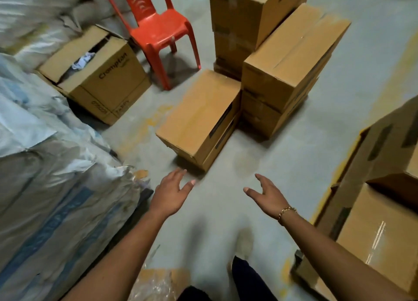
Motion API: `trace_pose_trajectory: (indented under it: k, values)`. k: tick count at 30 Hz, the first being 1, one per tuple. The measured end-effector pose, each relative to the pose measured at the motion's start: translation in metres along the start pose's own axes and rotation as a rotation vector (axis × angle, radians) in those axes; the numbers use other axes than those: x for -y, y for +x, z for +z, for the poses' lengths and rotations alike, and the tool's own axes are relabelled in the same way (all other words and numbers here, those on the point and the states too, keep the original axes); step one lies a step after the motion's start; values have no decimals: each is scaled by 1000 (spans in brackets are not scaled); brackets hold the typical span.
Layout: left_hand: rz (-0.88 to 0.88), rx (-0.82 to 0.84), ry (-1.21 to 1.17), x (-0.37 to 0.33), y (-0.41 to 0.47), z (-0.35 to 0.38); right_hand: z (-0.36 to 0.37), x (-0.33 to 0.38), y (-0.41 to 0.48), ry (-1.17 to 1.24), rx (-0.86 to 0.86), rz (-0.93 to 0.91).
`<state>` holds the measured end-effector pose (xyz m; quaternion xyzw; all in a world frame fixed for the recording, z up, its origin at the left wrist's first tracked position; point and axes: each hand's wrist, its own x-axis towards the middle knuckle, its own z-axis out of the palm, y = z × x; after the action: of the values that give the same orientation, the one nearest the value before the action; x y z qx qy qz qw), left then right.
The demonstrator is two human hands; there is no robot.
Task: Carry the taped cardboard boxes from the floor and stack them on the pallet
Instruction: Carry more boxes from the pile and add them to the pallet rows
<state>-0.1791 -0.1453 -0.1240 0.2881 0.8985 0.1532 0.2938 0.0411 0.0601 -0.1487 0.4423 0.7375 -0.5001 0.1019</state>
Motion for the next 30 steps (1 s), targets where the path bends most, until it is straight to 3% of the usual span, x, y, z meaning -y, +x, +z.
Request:
trace_pose_trajectory:
  k: [10, 20, 25, 30]
  values:
    - [-70, 83, -17, 73, 202, -30, 57, 82, 189, 157, 30, 126]
    - [-88, 96, 36, 168, 452, -15, 157, 100, 390, 368, -53, 354]
    - [-135, 87, 30, 195, 520, -2, 184, 93, 449, 460, -123, 420]
    - [-218, 196, -115, 212, 549, 9, 204, 89, 471, 561, -127, 465]
